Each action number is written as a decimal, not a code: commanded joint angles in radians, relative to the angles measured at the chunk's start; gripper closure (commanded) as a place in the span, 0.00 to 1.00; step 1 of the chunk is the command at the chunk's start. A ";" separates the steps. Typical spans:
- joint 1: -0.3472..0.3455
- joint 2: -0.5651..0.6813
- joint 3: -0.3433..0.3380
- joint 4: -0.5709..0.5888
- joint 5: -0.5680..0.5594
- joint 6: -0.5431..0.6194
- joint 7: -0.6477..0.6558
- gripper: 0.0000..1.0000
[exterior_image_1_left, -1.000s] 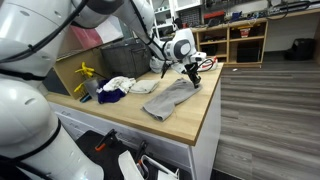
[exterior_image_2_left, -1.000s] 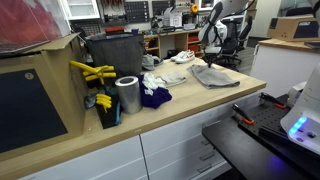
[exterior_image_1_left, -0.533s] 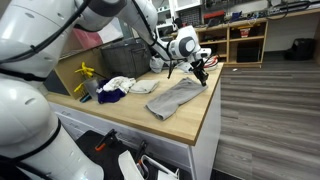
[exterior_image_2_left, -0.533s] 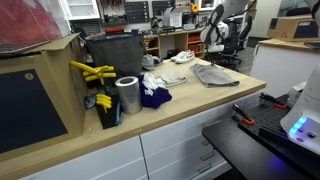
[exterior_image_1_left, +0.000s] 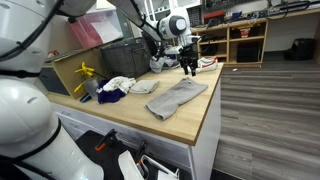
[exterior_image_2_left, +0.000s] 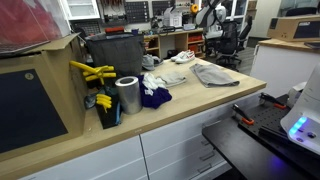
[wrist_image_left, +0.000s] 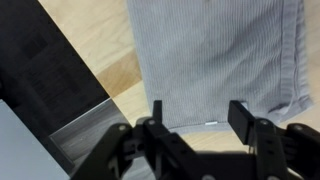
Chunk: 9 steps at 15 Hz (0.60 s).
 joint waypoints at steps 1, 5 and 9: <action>-0.020 -0.170 0.041 -0.105 -0.033 -0.188 -0.116 0.01; -0.026 -0.296 0.069 -0.220 -0.100 -0.302 -0.269 0.00; -0.022 -0.404 0.098 -0.419 -0.204 -0.260 -0.404 0.00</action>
